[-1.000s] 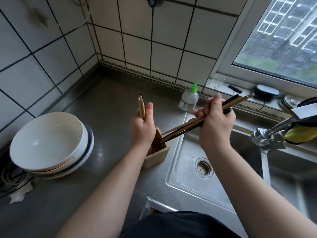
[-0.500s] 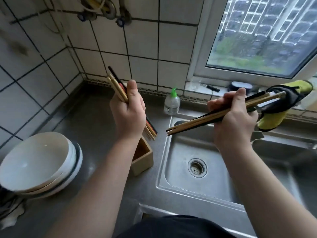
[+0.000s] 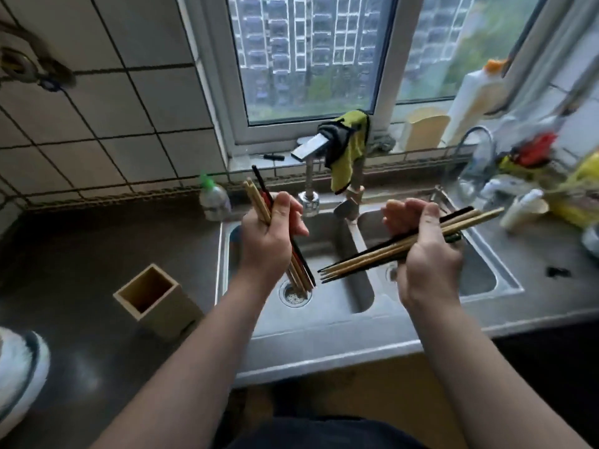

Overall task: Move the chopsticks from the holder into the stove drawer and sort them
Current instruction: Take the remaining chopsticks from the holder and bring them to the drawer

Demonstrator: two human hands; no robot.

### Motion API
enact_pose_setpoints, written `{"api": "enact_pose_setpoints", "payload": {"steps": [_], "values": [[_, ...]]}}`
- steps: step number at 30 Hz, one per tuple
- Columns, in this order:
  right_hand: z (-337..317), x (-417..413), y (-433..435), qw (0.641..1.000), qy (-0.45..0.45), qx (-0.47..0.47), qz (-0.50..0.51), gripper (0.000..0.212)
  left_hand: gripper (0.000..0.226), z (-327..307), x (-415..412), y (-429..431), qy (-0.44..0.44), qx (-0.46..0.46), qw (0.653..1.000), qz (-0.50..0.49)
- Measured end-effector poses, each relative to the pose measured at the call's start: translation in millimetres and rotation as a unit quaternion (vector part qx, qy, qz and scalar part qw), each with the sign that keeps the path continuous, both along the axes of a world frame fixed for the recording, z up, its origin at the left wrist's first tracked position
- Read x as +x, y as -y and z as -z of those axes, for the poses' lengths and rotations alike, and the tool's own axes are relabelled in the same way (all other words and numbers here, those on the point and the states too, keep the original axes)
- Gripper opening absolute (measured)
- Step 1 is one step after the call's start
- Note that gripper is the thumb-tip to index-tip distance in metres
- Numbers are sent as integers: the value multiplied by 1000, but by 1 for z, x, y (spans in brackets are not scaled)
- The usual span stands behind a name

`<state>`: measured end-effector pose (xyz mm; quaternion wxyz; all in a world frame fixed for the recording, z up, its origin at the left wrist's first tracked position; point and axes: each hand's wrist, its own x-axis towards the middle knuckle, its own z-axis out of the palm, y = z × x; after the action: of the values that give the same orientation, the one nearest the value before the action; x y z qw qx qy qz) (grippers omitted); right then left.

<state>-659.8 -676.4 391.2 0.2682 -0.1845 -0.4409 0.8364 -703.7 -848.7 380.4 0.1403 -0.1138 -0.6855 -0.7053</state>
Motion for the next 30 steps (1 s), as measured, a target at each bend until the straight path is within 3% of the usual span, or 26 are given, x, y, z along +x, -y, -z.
{"api": "enact_pose_setpoints", "payload": {"steps": [8, 16, 25, 30], "values": [[39, 161, -129, 980, 58, 56, 182, 29, 30, 40, 123, -160, 102, -3, 974, 201], [67, 342, -234, 940, 105, 49, 322, 30, 33, 64, 268, -288, 106, -76, 928, 350], [85, 501, -313, 850, 166, 41, 499, 30, 32, 69, 395, -419, 115, -151, 844, 501], [107, 571, -360, 803, 193, 37, 563, 34, 33, 82, 449, -496, 172, -180, 776, 580]]}}
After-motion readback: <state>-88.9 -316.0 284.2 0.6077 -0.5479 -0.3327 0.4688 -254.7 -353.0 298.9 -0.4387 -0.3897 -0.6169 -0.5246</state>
